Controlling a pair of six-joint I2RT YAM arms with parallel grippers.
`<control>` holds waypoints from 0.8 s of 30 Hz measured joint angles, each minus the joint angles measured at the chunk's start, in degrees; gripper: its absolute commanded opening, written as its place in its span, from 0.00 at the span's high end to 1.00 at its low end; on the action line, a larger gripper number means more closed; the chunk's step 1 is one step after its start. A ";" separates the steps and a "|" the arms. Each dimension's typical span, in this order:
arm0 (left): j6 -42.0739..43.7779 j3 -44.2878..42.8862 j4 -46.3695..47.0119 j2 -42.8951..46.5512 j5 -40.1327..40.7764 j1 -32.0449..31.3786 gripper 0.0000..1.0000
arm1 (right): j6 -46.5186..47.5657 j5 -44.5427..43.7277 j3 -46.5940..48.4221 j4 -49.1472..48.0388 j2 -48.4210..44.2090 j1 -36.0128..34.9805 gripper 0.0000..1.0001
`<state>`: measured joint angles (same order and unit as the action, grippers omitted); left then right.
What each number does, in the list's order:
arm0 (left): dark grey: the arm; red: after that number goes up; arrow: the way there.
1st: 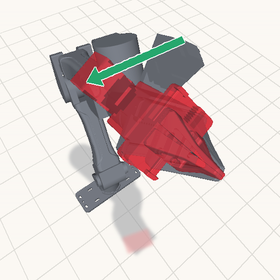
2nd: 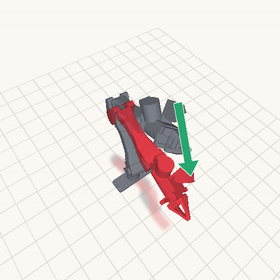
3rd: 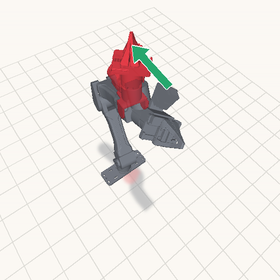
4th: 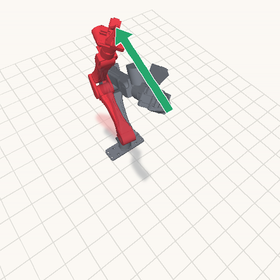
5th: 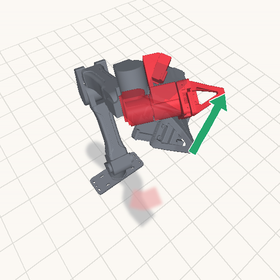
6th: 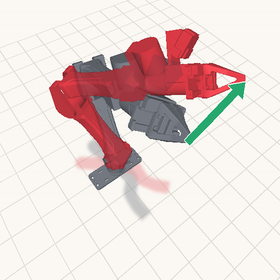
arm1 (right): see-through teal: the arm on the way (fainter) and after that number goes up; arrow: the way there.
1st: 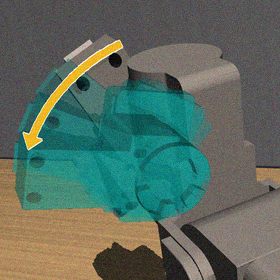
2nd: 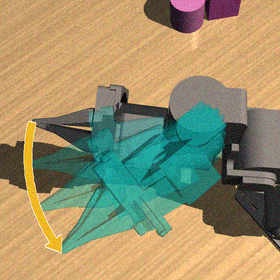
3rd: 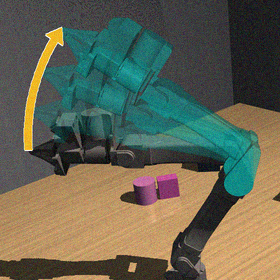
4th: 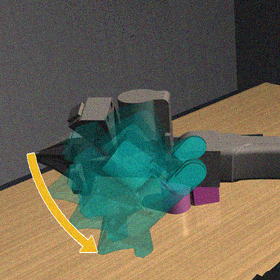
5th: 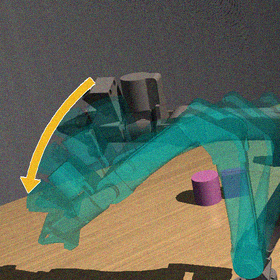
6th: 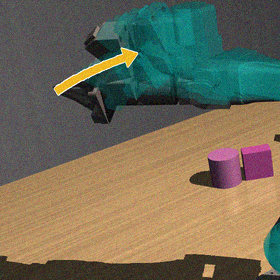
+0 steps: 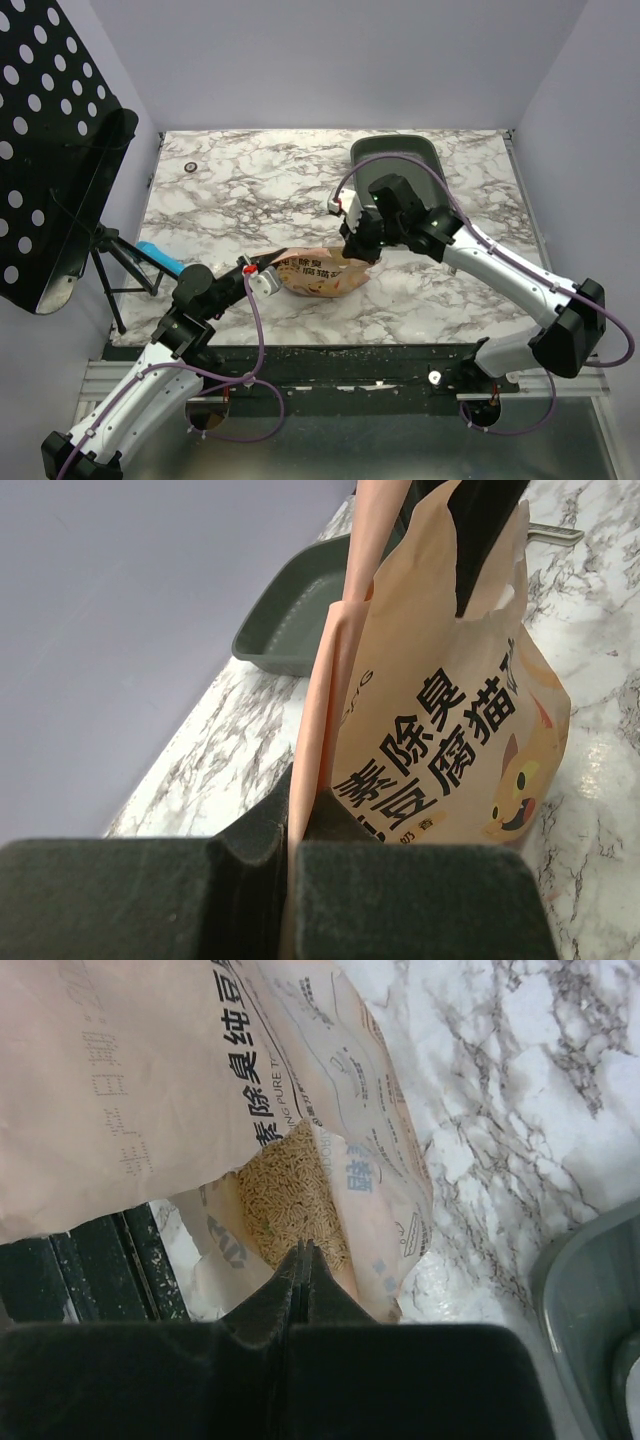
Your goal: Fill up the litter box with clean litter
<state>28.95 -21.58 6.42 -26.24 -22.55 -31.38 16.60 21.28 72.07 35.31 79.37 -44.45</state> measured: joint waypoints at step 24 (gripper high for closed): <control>-1.03 -8.22 -1.05 -8.81 -3.50 -0.26 0.69 | 2.97 6.64 2.25 1.99 10.19 -1.31 0.15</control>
<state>27.92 -29.80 5.37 -35.05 -26.04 -31.64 19.57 27.92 74.32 37.30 89.56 -45.76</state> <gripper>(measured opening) 0.304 0.844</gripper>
